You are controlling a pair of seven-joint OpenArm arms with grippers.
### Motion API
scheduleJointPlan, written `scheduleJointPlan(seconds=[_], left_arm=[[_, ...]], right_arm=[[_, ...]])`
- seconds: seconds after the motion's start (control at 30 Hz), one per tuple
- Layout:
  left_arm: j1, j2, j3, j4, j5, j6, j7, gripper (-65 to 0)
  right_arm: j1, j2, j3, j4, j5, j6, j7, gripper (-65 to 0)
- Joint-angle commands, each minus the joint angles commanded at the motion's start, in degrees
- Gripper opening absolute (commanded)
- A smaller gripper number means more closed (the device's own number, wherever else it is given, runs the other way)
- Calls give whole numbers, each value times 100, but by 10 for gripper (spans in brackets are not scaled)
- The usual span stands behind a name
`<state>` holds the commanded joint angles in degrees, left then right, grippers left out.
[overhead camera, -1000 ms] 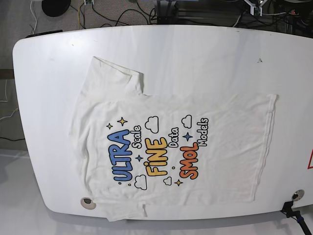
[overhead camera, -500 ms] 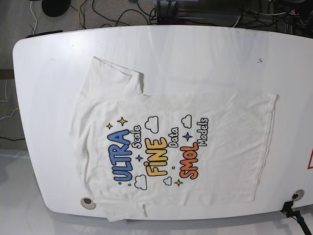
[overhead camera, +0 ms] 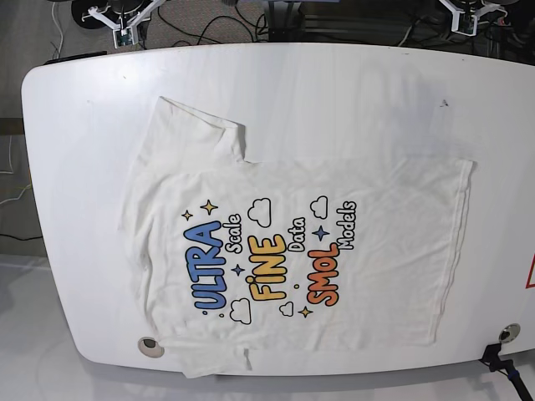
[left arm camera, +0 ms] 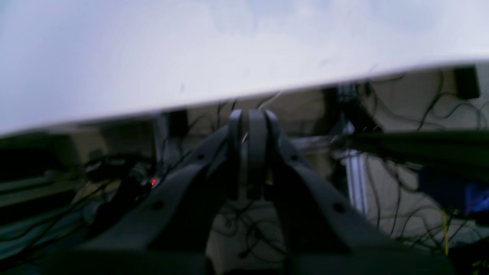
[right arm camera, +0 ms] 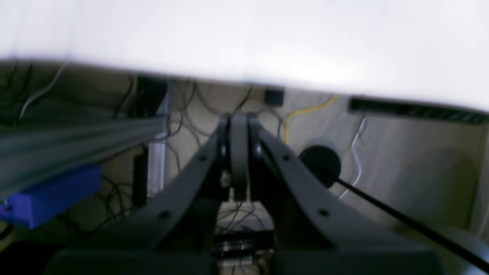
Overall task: Fold the T-shirt properly
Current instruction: 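Lower both grippers toward the shoulder seams of the white T-shirt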
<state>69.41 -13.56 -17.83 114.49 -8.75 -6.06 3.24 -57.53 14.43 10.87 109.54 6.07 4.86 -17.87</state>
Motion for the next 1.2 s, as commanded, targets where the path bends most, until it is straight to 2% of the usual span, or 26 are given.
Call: scheduleJointPlan(seconds=[0.2, 0.37, 0.57, 0.67, 0.83, 0.9, 0.97, 1.0, 1.1, 1.2], left_arm=[[-121, 60, -232, 466, 47, -37, 208, -650], [-565, 113, -350, 846, 137, -132, 444, -650], [-1053, 126, -222, 1020, 404, -200, 379, -649], [-1205, 156, -194, 985, 507, -248, 271, -601], [-1333, 147, -171, 946, 525, -328, -308, -408], [-1404, 151, -201, 897, 527, -330, -486, -363], [-1503, 123, -179, 822, 529, -331, -480, -358], [-1460, 124, -207, 958, 539, -326, -427, -357], [-1534, 124, -189, 938, 544, -311, -423, -345], [-1654, 105, -176, 941, 541, -323, -428, -339]], right_arm=[[229, 323, 39, 380, -79, -6, -200, -650], [751, 658, 79, 841, -156, 11, -413, -650], [1294, 871, 105, 1247, -217, 26, -571, -629], [1402, 864, 127, 1289, -227, 97, -554, -578], [1535, 852, 141, 1264, -203, 221, -570, -462], [1555, 835, 132, 1224, -169, 313, -566, -425], [1565, 822, 154, 1243, -143, 432, -620, -407], [1590, 825, 134, 1244, -101, 332, -583, -454], [1634, 821, 104, 1326, -74, 344, -624, -392], [1664, 810, 117, 1348, -70, 340, -645, -365]])
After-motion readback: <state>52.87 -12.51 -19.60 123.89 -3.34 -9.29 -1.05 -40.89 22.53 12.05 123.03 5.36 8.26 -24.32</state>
